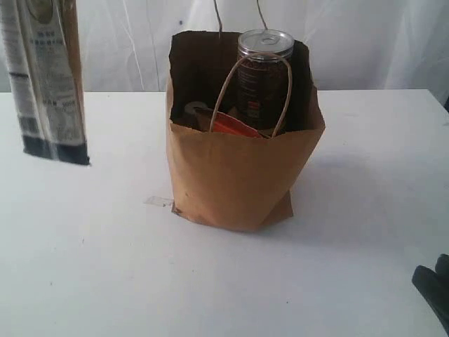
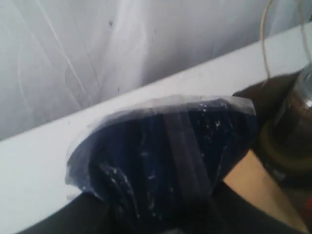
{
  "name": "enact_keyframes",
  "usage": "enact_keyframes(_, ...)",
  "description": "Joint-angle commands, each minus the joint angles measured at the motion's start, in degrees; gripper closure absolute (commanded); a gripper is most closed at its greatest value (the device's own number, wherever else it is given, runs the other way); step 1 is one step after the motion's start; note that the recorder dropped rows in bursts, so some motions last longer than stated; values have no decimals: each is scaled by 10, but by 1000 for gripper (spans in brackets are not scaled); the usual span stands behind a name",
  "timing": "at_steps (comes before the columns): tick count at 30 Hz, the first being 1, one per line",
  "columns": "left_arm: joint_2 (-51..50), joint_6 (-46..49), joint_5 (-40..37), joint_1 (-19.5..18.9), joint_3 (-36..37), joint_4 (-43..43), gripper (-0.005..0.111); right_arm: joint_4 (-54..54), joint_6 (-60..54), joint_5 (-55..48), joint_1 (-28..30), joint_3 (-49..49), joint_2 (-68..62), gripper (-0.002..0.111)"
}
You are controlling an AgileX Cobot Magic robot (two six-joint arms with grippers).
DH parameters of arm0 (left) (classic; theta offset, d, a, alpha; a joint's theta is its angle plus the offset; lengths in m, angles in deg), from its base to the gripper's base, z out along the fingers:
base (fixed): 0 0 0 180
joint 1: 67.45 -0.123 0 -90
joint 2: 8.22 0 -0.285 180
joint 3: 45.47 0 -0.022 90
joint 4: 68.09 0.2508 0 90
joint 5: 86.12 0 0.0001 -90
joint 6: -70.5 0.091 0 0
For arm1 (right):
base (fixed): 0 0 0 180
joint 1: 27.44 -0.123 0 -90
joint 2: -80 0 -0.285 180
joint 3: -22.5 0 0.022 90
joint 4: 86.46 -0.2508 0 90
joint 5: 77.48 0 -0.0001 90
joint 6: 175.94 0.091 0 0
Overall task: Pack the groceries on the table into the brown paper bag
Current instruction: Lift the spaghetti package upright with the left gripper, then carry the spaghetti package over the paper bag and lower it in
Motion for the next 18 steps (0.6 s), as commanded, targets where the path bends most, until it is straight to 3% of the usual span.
enact_keyframes(1,42,-2,98,1,-25,-65,107,4,-7,1,3,3,4,77)
enact_keyframes(9,69,31,179,1,-25,-198,107,4,-7,1,3,3,4,77)
enact_keyframes(18,71,376,181,1,-25,-588,107,4,-7,1,3,3,4,77)
